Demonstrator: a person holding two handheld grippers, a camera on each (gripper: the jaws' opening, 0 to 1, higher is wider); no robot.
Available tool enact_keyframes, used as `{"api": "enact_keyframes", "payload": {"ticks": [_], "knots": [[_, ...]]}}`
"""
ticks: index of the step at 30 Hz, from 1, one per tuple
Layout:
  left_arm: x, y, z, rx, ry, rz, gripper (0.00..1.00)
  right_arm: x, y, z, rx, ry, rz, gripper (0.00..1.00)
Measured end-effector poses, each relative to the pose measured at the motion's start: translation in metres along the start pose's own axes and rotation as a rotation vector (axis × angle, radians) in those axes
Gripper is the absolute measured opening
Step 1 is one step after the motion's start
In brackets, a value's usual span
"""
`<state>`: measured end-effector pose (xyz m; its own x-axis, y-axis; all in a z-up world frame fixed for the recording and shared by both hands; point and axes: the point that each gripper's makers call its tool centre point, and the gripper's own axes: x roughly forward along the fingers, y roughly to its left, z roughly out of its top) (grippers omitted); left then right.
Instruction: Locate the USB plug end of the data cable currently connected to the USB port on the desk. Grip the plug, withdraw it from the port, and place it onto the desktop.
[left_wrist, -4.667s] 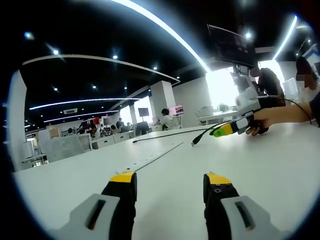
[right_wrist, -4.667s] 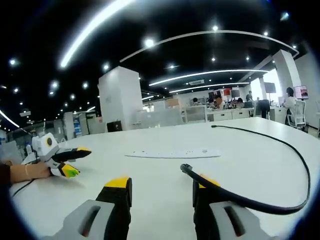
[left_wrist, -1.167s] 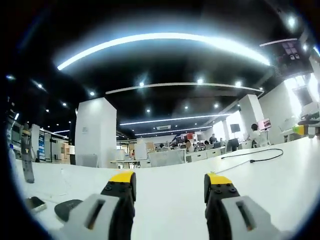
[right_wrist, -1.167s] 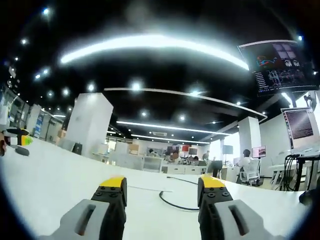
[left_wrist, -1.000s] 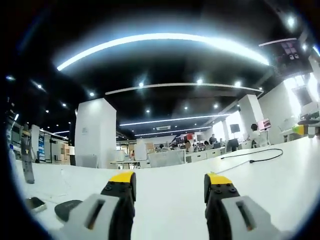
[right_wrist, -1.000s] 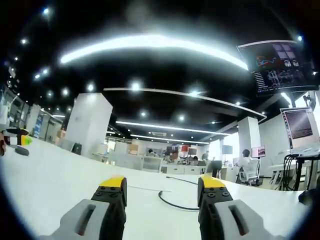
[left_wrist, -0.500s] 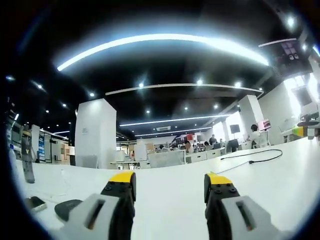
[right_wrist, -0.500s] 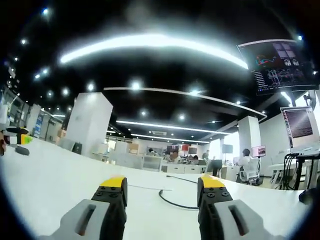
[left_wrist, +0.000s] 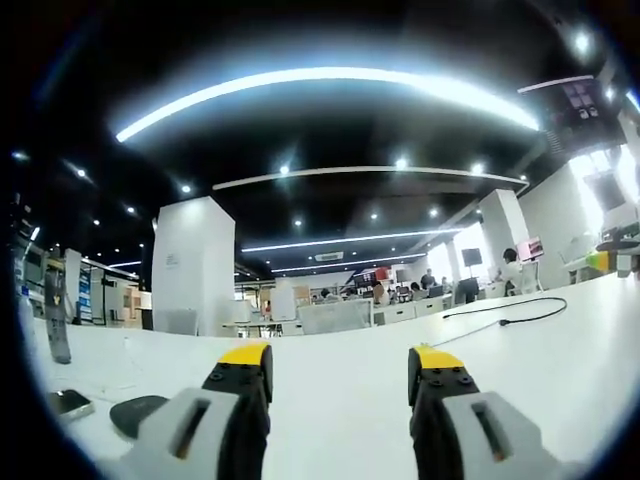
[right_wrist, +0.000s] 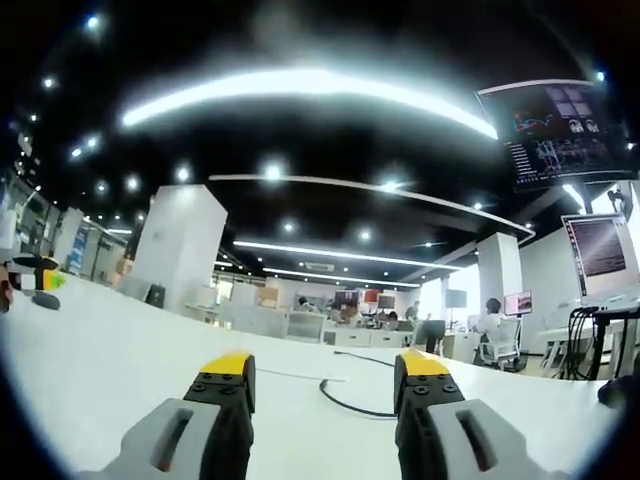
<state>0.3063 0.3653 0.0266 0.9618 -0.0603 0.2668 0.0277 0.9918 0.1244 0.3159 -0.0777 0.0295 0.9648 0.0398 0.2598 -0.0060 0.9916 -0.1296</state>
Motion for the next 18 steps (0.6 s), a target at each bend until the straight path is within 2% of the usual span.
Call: {"api": "enact_keyframes", "payload": {"ticks": [18], "knots": [[0.0015,-0.0013,-0.0025,0.005,0.013,0.004,0.55,-0.0041,-0.0045,-0.0092,0.0,-0.003,-0.012,0.56]]}}
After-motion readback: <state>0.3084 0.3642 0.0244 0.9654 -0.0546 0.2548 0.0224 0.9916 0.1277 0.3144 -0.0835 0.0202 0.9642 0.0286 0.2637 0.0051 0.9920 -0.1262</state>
